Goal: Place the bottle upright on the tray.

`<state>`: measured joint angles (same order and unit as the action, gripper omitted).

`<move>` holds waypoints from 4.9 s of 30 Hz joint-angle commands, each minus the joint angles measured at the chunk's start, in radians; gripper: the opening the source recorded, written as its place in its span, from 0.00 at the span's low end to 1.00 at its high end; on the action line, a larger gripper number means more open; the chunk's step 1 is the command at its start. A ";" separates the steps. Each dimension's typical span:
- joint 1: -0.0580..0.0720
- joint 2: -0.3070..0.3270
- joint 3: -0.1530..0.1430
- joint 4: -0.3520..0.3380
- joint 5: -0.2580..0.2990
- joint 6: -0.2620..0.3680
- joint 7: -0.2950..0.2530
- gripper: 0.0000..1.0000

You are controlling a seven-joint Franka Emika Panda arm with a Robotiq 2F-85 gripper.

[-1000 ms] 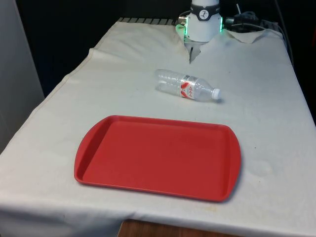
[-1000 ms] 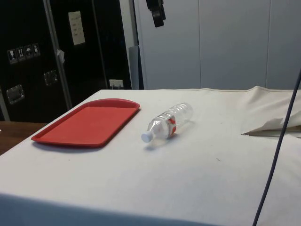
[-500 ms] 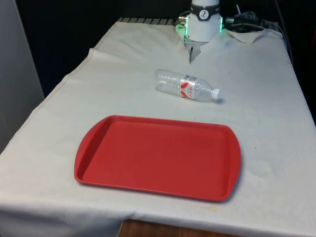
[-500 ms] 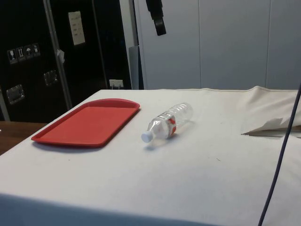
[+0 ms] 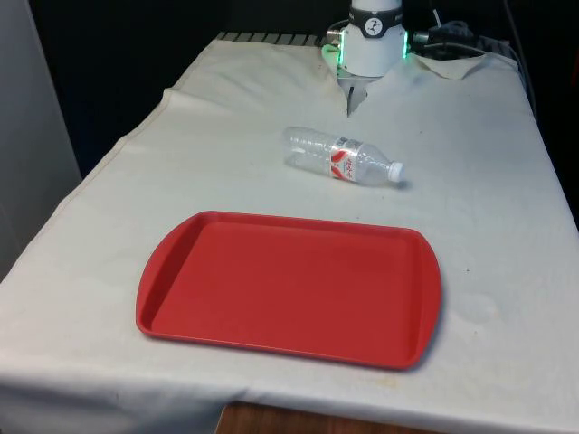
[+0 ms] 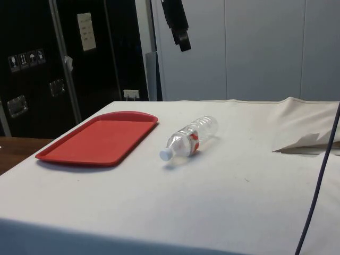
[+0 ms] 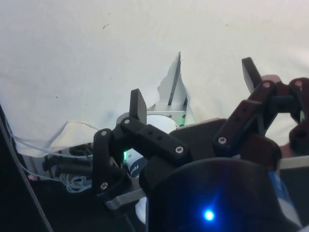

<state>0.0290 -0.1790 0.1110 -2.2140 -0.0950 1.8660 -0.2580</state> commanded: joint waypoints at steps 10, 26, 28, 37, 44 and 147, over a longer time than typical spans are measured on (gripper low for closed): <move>0.003 0.023 0.020 -0.009 -0.005 0.010 -0.053 1.00; 0.002 0.063 0.044 -0.019 -0.038 0.006 -0.119 1.00; 0.002 0.068 0.045 -0.020 -0.043 0.006 -0.127 1.00; 0.002 0.094 0.050 -0.026 -0.075 0.009 -0.161 1.00; 0.002 0.116 0.054 -0.031 -0.102 0.009 -0.187 1.00; 0.015 0.515 0.074 0.130 -0.481 -0.007 -0.248 1.00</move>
<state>0.0440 0.3360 0.1850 -2.0840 -0.5760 1.8590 -0.5060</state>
